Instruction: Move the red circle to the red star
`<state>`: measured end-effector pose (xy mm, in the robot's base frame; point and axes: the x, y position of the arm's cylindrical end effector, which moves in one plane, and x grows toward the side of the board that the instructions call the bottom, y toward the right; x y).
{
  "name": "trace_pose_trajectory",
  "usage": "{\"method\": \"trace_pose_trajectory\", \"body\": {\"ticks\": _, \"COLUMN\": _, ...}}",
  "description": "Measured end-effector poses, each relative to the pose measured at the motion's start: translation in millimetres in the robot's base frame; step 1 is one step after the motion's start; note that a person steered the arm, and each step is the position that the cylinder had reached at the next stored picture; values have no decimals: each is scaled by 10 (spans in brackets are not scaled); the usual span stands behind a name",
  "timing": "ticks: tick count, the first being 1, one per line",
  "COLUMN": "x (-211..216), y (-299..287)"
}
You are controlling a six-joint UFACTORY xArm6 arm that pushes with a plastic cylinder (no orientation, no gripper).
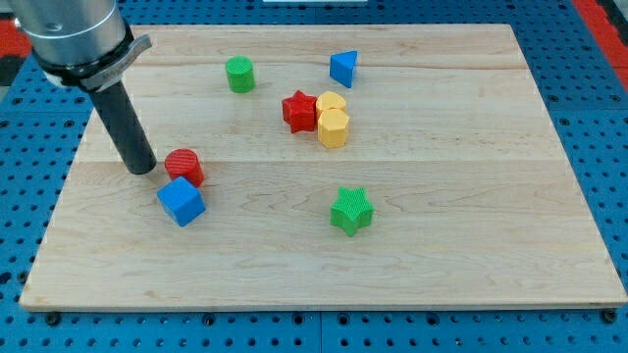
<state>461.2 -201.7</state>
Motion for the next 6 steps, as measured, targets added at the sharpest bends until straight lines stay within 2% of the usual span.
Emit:
{"method": "trace_pose_trajectory", "body": {"ticks": 1, "x": 153, "y": 563}}
{"method": "trace_pose_trajectory", "body": {"ticks": 2, "x": 78, "y": 1431}}
{"method": "trace_pose_trajectory", "body": {"ticks": 4, "x": -171, "y": 1590}}
{"method": "trace_pose_trajectory", "body": {"ticks": 5, "x": 17, "y": 1220}}
{"method": "trace_pose_trajectory", "body": {"ticks": 6, "x": -172, "y": 1202}}
